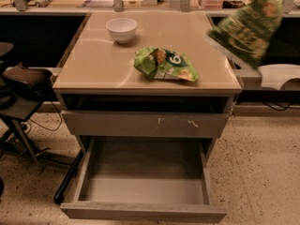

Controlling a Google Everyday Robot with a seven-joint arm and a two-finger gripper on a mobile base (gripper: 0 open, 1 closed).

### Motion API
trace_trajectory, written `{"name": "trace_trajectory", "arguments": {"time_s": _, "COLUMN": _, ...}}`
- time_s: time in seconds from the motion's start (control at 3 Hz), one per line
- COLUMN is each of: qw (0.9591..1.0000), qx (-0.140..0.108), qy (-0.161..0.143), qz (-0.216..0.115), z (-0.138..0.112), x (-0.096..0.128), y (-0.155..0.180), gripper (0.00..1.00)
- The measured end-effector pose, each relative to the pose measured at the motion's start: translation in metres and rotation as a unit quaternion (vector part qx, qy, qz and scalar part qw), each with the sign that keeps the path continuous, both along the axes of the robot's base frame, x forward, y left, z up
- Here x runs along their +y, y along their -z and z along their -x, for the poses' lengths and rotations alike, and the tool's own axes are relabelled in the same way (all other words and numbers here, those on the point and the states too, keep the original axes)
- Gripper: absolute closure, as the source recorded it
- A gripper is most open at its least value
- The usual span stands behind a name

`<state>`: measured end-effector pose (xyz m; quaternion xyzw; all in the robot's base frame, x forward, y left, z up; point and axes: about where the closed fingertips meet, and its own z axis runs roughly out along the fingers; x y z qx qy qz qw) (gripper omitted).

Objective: Place green jalapeno chip bag into middle drawer

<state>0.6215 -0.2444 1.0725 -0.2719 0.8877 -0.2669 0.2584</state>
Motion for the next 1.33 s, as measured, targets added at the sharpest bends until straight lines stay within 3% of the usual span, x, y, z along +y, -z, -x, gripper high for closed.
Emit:
{"name": "trace_trajectory", "arguments": {"time_s": 0.33, "qw": 0.9973, "qx": -0.035, "qy": 0.047, "qz": -0.044, "z": 0.022, "x": -0.065, "y": 0.001, "gripper": 1.0}}
{"name": "trace_trajectory", "arguments": {"time_s": 1.0, "qw": 0.9973, "qx": -0.037, "qy": 0.046, "qz": -0.044, "z": 0.021, "x": -0.065, "y": 0.001, "gripper": 1.0}}
{"name": "trace_trajectory", "arguments": {"time_s": 1.33, "qw": 0.9945, "qx": -0.018, "qy": 0.069, "qz": -0.077, "z": 0.028, "x": -0.08, "y": 0.009, "gripper": 1.0}}
